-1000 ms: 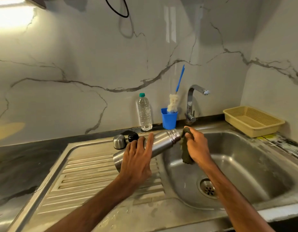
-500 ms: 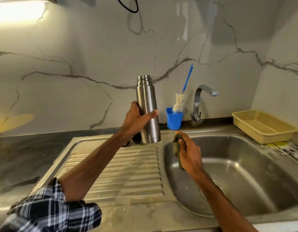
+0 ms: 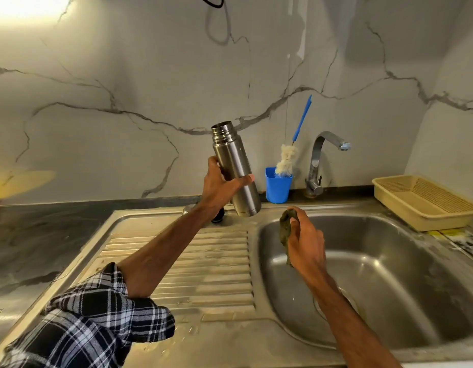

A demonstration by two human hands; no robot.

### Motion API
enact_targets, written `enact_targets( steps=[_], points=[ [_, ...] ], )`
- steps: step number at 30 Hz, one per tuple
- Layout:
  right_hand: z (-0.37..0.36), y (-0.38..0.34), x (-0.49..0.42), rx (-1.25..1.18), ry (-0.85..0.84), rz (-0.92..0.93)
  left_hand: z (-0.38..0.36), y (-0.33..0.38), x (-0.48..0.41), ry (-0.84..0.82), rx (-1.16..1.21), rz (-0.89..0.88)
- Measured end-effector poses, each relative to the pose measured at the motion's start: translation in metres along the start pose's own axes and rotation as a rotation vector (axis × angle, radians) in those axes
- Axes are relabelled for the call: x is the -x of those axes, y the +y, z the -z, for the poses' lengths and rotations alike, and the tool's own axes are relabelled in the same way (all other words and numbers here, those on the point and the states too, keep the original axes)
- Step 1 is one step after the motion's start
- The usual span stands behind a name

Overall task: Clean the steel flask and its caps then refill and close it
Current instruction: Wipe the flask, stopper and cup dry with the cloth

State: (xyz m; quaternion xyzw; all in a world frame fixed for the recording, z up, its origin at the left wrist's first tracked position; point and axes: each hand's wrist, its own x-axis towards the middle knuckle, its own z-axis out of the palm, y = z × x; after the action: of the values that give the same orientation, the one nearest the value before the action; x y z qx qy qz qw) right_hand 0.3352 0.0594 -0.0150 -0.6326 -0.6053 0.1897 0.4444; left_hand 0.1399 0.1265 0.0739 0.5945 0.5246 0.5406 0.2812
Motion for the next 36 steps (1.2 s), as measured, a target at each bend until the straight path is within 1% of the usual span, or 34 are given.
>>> enact_targets(
  steps=[5, 12, 16, 25, 32, 34, 36],
  points=[
    [-0.003, 0.005, -0.001, 0.016, 0.004, 0.007, -0.008, -0.013, -0.002, 0.0, -0.079, -0.039],
    [-0.008, 0.009, -0.004, -0.001, 0.006, -0.024, -0.018, -0.031, -0.012, -0.017, -0.145, -0.011],
    [-0.009, 0.011, -0.003, 0.0, 0.01, -0.009, -0.026, -0.04, -0.017, -0.014, -0.202, -0.029],
    [-0.009, 0.012, -0.003, 0.001, 0.016, 0.01, -0.032, -0.061, -0.032, 0.003, -0.293, 0.029],
    [-0.008, 0.009, -0.001, -0.003, 0.008, -0.015, -0.032, -0.068, -0.028, 0.006, -0.384, -0.028],
    [-0.007, 0.008, -0.001, -0.007, 0.018, -0.051, -0.027, -0.07, -0.027, -0.049, -0.476, -0.038],
    [-0.007, 0.008, -0.003, -0.033, 0.031, -0.098, -0.015, -0.072, -0.028, -0.166, -0.671, -0.062]
  ],
)
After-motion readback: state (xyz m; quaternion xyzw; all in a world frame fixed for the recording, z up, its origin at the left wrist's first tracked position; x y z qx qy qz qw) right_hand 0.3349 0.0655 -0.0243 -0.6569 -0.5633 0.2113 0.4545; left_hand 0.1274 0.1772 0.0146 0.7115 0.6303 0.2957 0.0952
